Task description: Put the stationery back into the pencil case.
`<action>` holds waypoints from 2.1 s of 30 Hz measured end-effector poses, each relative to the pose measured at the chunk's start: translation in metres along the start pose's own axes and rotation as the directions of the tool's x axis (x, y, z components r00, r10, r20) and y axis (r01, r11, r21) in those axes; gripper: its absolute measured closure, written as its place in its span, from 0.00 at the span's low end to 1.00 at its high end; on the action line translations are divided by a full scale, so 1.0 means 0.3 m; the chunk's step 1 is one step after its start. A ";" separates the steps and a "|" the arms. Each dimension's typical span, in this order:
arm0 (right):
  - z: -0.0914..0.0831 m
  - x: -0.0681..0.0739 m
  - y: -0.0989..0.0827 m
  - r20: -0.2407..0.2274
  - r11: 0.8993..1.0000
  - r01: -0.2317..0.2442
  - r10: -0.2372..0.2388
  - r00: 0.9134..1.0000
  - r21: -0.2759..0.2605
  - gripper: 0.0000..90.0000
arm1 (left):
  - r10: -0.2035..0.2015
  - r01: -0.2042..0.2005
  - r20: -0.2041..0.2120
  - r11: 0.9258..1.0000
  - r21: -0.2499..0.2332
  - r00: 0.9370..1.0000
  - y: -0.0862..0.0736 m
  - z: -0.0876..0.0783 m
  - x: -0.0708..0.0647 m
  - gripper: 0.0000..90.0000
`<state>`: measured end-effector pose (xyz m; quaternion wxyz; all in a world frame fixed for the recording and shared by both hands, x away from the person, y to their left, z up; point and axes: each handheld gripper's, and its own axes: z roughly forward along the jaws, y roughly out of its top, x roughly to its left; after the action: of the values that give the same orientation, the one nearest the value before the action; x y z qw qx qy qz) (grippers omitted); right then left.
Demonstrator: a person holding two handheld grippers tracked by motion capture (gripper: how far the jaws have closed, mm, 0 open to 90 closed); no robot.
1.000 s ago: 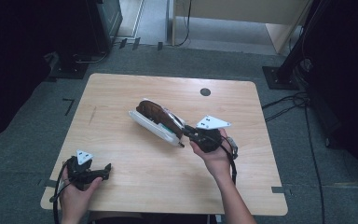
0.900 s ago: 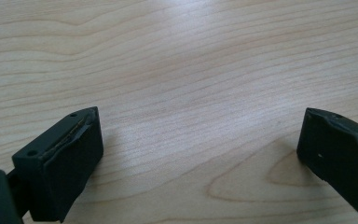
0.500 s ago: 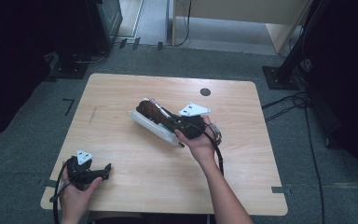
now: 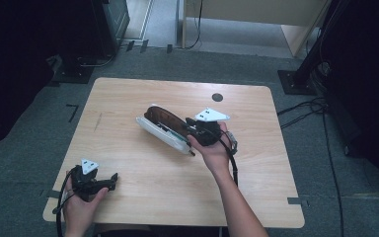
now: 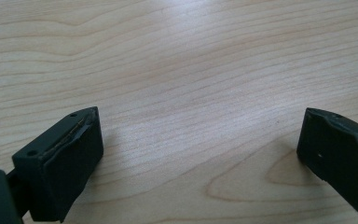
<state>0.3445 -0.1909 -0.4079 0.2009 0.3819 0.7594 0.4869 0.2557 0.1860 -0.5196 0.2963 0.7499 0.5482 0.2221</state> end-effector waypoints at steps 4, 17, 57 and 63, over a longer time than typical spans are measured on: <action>-0.032 -0.015 -0.018 0.009 1.000 -0.006 0.006 1.000 -0.003 0.82 | -0.002 0.002 0.000 1.000 0.000 1.000 0.000 0.000 0.000 0.01; -0.145 -0.084 -0.123 0.058 0.999 -0.052 0.052 0.997 0.004 0.81 | -0.003 0.003 0.000 1.000 0.000 1.000 0.000 0.000 -0.001 0.01; -0.472 -0.271 -0.566 0.403 0.950 -0.282 0.208 0.891 0.134 0.00 | 0.000 0.000 0.000 1.000 0.001 1.000 0.000 0.000 0.000 0.01; -0.537 -0.287 -0.656 0.458 0.933 -0.322 0.219 0.862 0.161 0.00 | 0.005 -0.005 0.000 1.000 0.005 1.000 0.000 -0.001 0.001 0.01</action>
<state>0.2139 -0.3982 -0.5178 0.2474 0.6044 0.6857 0.3215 0.2555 0.1864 -0.5193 0.2941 0.7519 0.5470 0.2214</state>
